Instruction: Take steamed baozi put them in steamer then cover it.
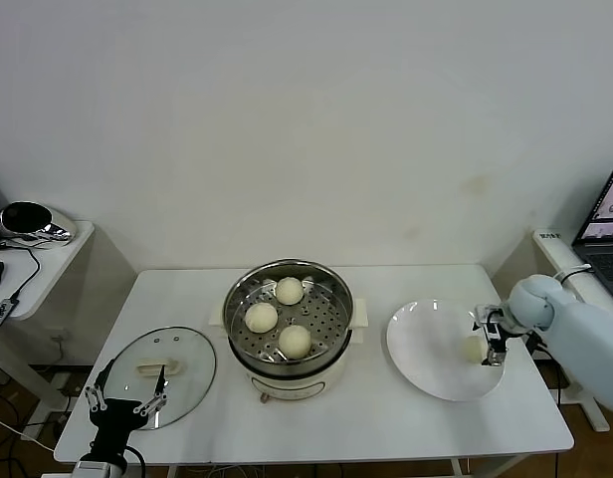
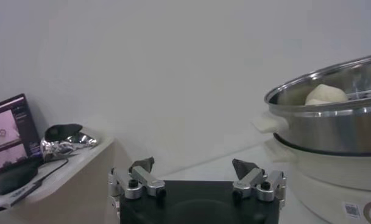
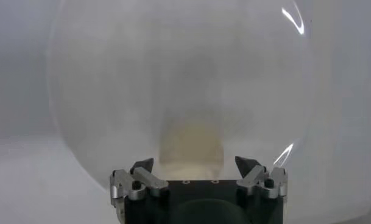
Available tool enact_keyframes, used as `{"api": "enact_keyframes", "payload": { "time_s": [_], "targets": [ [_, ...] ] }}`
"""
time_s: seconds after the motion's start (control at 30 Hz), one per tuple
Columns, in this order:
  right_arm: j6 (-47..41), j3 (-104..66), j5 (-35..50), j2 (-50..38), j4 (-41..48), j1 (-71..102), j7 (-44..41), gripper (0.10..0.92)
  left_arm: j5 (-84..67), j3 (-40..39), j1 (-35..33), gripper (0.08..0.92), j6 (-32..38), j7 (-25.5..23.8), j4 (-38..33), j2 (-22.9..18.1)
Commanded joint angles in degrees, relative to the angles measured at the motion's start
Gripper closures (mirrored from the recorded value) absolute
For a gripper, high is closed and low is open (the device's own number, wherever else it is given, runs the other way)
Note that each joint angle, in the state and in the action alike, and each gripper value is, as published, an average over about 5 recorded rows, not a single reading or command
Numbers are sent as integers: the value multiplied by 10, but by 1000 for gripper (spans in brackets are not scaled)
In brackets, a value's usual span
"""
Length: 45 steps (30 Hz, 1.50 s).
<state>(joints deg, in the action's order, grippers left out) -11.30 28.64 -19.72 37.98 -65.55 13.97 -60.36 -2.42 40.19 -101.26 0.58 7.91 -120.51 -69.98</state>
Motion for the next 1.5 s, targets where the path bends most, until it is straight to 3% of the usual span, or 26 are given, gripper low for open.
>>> {"api": "enact_keyframes", "payload": {
  "time_s": [0.03,0.27,0.4,0.73,1.0,1.2,1.5],
  "targets": [
    [2,-7,-11,12,14,7,-1,277,0,0,0,177,1,0,1,-1],
    [0,0,-1,4,-1,-5,-10,383,0,0,-2,177,1,0,-2,-1],
    [-13,37,27,-21,-30,-48,-20,404,0,0,-2,177,1,0,-3,0],
    [-107,296,214,-75,-173,-358,-14,403,1,-5,2,177,-1,0,-2,4],
    [-199,509,429,28,-258,-616,46,396,2,-16,9,177,-1,0,1,8],
    [-259,528,567,132,-266,-631,108,391,0,-19,15,177,-1,0,5,10],
    [-303,505,609,247,-218,-542,179,389,1,-20,13,177,-1,1,0,4]
  ]
}}
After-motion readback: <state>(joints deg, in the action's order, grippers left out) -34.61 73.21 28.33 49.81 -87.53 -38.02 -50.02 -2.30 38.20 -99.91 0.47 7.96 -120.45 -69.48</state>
